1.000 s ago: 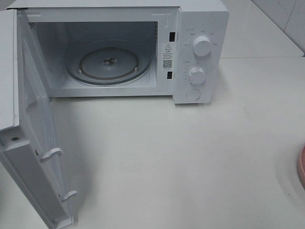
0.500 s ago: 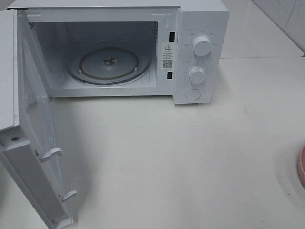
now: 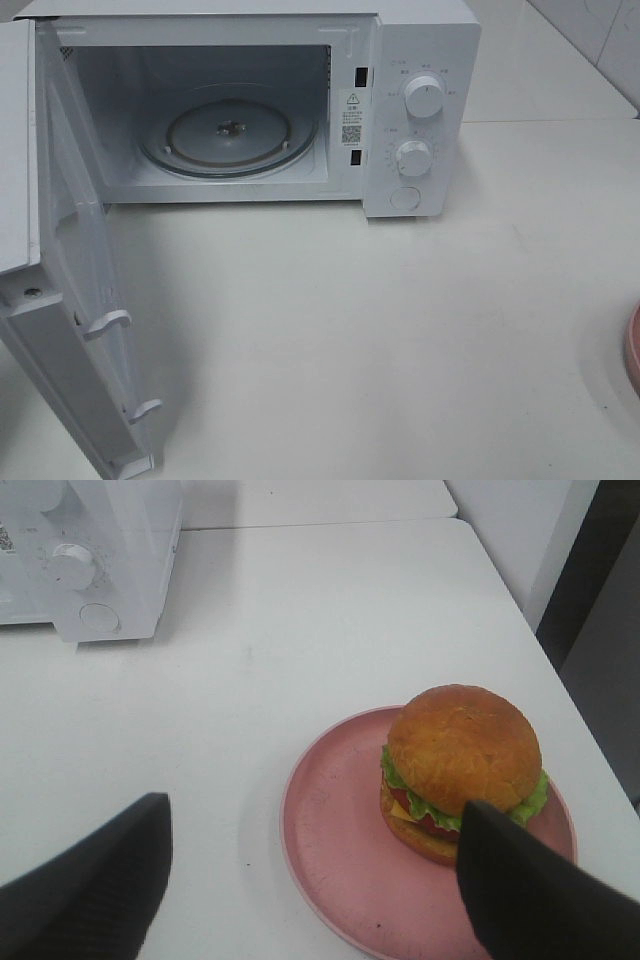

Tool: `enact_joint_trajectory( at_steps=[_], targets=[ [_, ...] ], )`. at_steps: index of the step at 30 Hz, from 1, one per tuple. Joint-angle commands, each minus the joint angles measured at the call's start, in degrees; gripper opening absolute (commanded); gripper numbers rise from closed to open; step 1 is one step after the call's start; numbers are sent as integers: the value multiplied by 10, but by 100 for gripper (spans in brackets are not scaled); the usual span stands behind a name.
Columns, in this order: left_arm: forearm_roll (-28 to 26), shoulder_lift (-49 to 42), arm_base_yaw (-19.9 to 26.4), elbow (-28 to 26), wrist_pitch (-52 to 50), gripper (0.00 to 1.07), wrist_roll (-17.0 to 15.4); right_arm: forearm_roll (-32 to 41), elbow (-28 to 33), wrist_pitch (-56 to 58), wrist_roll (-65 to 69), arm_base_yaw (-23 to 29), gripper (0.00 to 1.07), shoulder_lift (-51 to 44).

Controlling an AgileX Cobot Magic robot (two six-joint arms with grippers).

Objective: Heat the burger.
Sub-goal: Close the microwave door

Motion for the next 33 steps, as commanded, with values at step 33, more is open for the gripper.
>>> enact_joint_trajectory(
  at_steps=[33],
  targets=[
    [-111,176,-214,-122,-96,0,-8,0,1,-6,-6,-2,76,-15]
  ],
)
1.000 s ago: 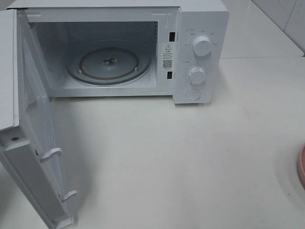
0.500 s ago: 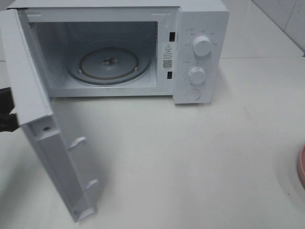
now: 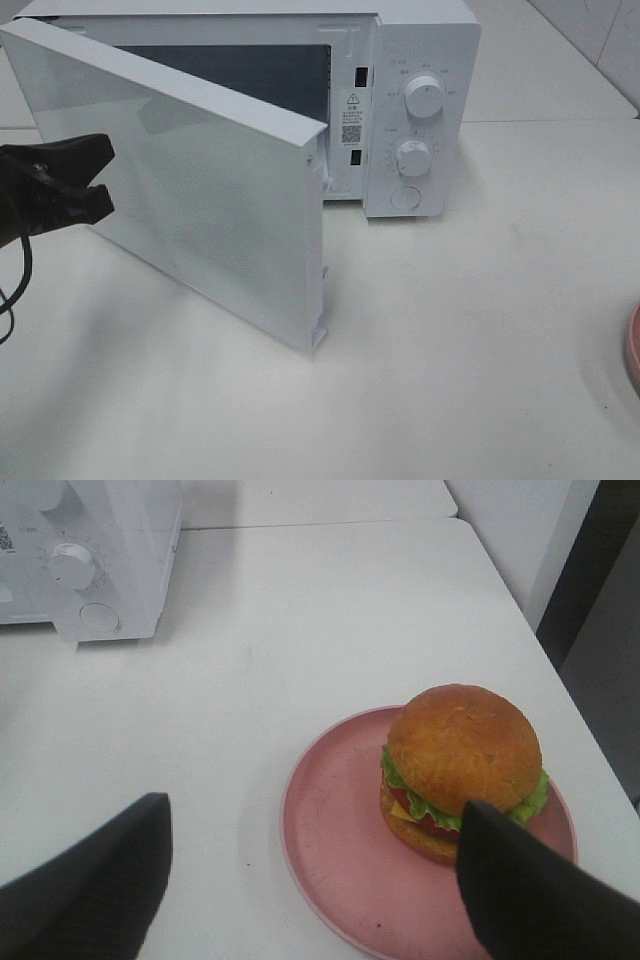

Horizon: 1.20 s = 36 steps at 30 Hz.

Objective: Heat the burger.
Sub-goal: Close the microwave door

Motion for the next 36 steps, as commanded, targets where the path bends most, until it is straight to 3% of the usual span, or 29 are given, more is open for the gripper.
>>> enact_joint_trajectory(
  at_steps=[1,4,9,12,27,36],
  targets=[
    [-40,-3,-30,-29,31,0,1,-1,1,-6,-6,-2,76,-15],
    [-44,-3,-37,-36,41,0,3,-1,1,-6,-6,-2,76,-15],
    [-76,-2,-76,-94,107,0,51,-1,1,-6,-6,-2,76,-15],
    [-88,9,-81,-114,113,0,54,-1,1,-6,-6,-2,76,-15],
    [-89,72,-83,-192,125,0,28,-1,1,-6,-6,-2,76,-15],
    [-130,125,-129,-244,127,0,34,-1,1,-6,-6,-2,76,-15]
  ],
)
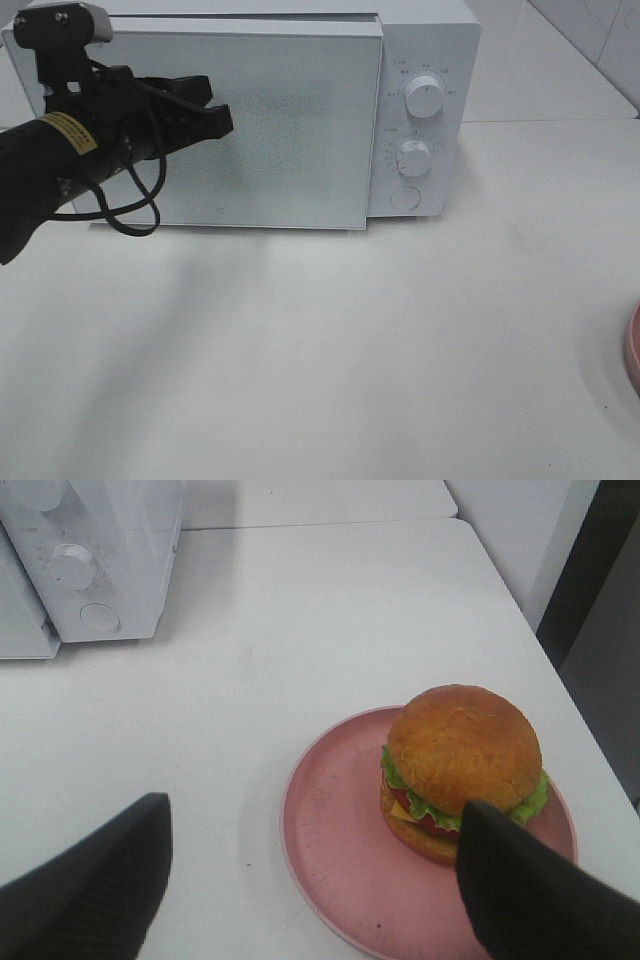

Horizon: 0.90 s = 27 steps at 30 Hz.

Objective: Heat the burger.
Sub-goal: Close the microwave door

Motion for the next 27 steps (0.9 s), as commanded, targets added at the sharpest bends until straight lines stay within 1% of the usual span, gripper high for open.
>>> enact_joint_trajectory(
  at_steps=[1,3,4,5,7,8,10,11,12,14,15,17,18,22,23,24,26,27],
  targets=[
    [-7,14,-14,-18,1,0,2,-1,1,-6,-6,-2,76,-15],
    [-22,29,-25,-37,3,0,6,-1,1,-6,-6,-2,76,-15],
    [-22,29,-25,-37,3,0,6,-1,1,-6,-6,-2,76,-15],
    [-36,39,-34,-52,3,0,18,-1,1,-6,-6,-2,76,-15],
    [-42,44,-36,-60,3,0,22,-1,1,-6,-6,-2,76,-15],
    [-53,56,-43,-74,4,0,31,-1,1,-6,-6,-2,76,-15],
    [-59,60,-46,-82,8,0,31,-1,1,-6,-6,-2,76,-15],
    [-64,69,-49,-97,23,0,31,-1,1,-6,-6,-2,76,-15],
    [-64,69,-49,-97,23,0,31,-1,1,-6,-6,-2,76,-15],
    [-66,81,-51,-121,38,0,32,-1,1,-6,-6,-2,76,-15],
    [-66,81,-51,-121,38,0,32,-1,1,-6,-6,-2,76,-15],
    [-66,94,-52,-148,45,0,32,-1,1,-6,-6,-2,76,-15],
    [-66,94,-52,-148,45,0,32,-1,1,-6,-6,-2,76,-15],
    [-68,116,-52,-189,60,0,33,-1,1,-6,-6,-2,76,-15],
    [-68,116,-52,-189,60,0,33,-1,1,-6,-6,-2,76,-15],
    [-68,126,-52,-205,72,0,44,-1,1,-6,-6,-2,76,-15],
    [-69,128,-52,-211,74,0,48,-1,1,-6,-6,-2,76,-15],
    [-73,136,-49,-227,79,0,60,-1,1,-6,-6,-2,76,-15]
  ],
)
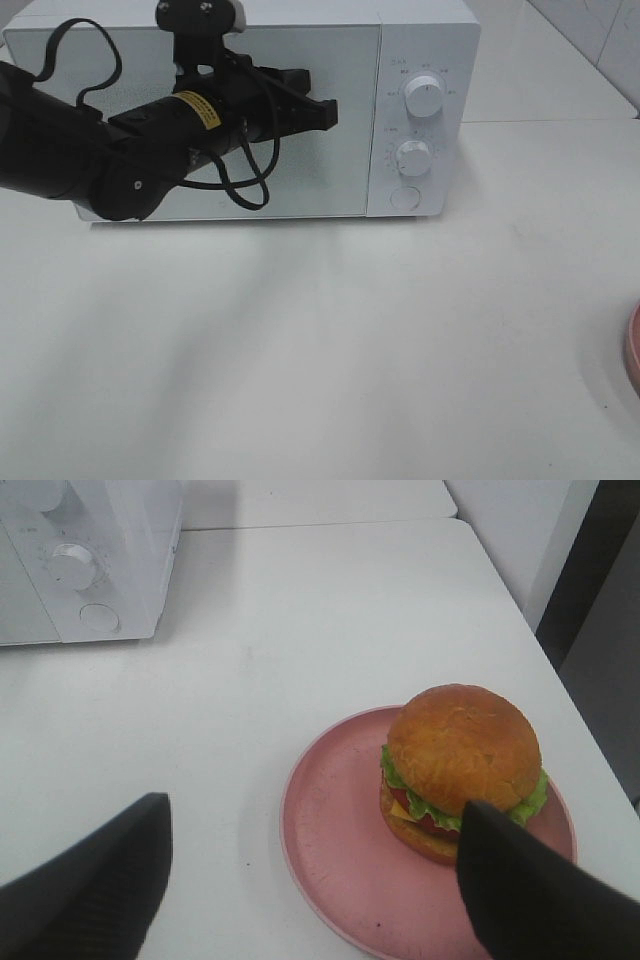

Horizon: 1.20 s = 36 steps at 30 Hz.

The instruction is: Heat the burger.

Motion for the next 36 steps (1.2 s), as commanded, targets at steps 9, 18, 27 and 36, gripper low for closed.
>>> enact_joint_trajectory(
  at_steps=[9,18,27,36],
  targets=[
    [-16,-6,-1,-40,91,0,11,-1,1,-6,-6,-2,76,-15],
    [7,-76,-51,12,225,0,11,-1,1,-6,-6,-2,76,-15],
    [11,-144,-77,20,515,63,11,-1,1,-6,-6,-2,76,-15],
    [-7,-184,-77,19,747,98,8,-1,1,-6,-6,-2,75,-15]
  ],
)
